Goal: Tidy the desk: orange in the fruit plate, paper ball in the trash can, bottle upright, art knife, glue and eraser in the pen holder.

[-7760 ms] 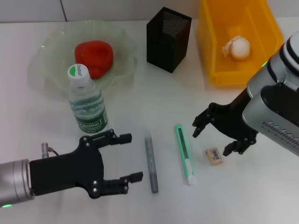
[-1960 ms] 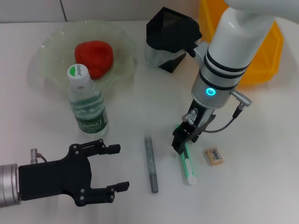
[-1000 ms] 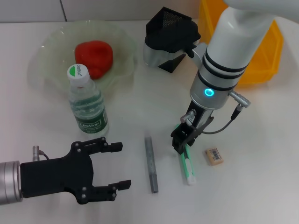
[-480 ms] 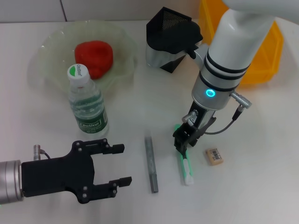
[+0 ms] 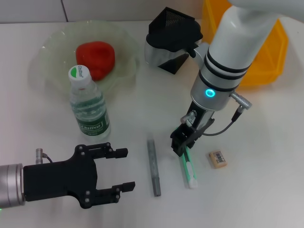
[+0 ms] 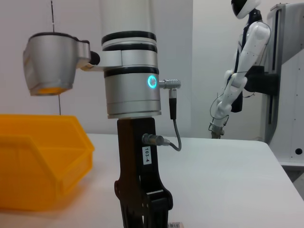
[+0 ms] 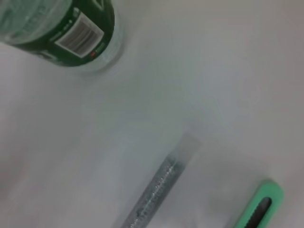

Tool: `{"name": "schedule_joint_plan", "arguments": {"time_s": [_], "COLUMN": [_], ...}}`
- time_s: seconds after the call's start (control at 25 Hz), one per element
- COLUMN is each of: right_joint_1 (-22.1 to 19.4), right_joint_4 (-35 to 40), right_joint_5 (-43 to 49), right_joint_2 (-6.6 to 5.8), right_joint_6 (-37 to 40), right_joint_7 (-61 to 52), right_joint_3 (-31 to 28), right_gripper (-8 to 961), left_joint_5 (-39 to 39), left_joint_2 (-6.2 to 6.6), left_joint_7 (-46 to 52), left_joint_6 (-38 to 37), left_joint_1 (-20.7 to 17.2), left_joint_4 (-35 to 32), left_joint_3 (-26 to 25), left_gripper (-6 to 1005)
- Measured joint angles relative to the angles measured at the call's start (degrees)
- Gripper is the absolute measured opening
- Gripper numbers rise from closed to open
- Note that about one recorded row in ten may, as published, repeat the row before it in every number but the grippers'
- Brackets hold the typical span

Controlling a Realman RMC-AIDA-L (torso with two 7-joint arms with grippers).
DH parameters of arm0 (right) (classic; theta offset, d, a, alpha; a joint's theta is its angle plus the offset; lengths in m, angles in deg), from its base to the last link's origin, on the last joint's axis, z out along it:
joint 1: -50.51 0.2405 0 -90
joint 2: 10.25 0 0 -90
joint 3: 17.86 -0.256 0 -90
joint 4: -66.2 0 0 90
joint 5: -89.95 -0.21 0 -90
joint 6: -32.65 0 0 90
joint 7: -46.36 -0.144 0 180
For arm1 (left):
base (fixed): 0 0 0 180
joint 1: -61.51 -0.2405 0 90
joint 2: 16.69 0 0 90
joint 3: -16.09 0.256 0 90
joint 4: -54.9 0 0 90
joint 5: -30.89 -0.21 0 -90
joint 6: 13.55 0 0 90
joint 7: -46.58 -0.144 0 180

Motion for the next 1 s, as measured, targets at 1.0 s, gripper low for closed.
{"name": "schedule_joint_plan", "arguments": {"time_s": [1.0], "right_joint_1": [0.2], "right_joint_4": [-1.4], "right_joint_5": [0.3], "right_joint_2": [0.0], "right_joint_6": [-0.2], "right_joint_7": [0.1], "right_joint_3": [0.5], "right_gripper": [273], "left_joint_5": [0.0], "left_joint_2": [-0.02], "left_joint_7": [-0.7], "left_joint_6": [0.2], "left_joint_1": [0.8], "left_joint_4": [1.0], "left_joint_3": [0.1], "left_gripper": [674]}}
